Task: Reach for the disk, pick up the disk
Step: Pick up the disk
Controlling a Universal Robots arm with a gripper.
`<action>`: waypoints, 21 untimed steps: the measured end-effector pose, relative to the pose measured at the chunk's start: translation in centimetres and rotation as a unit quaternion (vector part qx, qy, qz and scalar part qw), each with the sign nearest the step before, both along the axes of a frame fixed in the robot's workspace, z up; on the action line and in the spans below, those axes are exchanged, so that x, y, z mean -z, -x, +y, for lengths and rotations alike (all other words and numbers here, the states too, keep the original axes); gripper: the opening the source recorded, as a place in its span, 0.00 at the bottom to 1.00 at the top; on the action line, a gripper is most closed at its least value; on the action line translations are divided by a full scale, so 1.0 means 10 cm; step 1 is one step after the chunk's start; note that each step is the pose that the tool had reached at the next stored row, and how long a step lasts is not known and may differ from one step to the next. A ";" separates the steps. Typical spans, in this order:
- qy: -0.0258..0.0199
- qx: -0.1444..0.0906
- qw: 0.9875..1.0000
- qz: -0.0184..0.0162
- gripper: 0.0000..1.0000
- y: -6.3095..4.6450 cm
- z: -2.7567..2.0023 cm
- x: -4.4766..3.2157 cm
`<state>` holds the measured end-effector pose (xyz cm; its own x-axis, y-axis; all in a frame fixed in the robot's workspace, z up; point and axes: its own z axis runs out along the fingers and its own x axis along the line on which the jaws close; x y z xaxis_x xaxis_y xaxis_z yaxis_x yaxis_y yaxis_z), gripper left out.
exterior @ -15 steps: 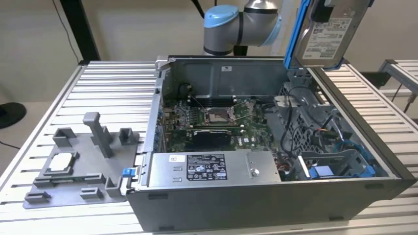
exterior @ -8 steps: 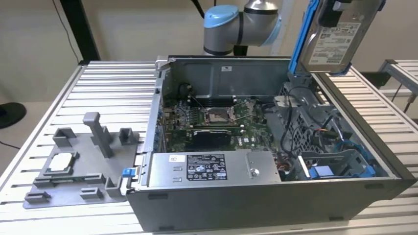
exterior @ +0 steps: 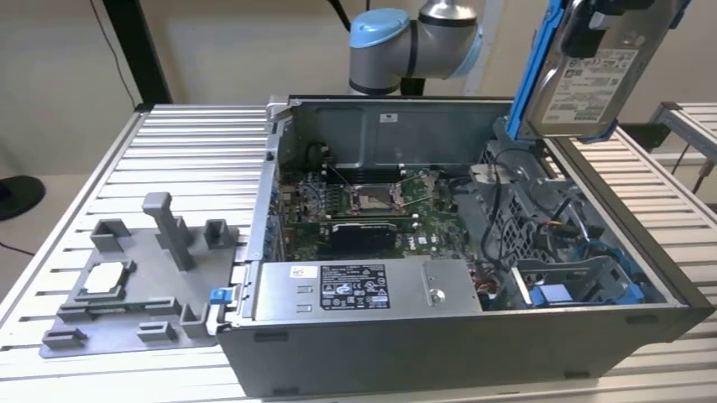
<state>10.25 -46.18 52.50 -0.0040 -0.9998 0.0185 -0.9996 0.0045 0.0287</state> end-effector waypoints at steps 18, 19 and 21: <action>0.000 0.000 1.000 0.000 0.00 -0.01 -0.512 0.000; 0.000 0.000 1.000 0.000 0.00 -0.01 -0.536 0.000; 0.000 0.000 1.000 0.000 0.00 -0.01 -0.582 0.001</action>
<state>10.31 -52.00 52.49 -0.0039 -0.9998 0.0187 -0.9996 0.0045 0.0288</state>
